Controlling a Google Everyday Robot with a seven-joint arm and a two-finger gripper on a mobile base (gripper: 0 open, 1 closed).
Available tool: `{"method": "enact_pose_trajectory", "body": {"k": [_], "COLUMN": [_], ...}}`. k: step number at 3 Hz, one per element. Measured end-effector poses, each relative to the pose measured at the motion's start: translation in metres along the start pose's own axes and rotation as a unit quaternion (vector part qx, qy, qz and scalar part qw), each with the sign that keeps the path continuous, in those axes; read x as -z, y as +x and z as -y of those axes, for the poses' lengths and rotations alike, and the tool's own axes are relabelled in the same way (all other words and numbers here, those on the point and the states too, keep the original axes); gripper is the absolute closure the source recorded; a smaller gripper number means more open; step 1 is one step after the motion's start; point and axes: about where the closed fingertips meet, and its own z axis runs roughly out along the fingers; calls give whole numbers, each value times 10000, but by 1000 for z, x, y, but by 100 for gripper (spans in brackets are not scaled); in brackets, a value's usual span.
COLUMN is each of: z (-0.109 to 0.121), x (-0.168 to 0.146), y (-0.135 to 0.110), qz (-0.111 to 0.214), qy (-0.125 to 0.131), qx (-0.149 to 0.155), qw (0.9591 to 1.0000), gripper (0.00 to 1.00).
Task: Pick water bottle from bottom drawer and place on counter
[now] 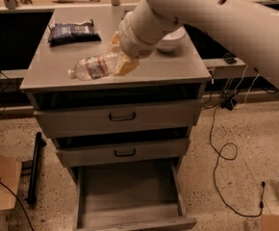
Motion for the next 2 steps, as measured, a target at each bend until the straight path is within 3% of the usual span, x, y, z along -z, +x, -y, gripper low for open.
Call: {"method": "enact_pose_trajectory", "body": {"k": [1, 2], "z": [33, 58], "x": [1, -11], "y": [3, 20], "qz": [-50, 1], "qy": [15, -36], "qx": [140, 57], "qw": [9999, 10000], "gripper": [100, 100]}}
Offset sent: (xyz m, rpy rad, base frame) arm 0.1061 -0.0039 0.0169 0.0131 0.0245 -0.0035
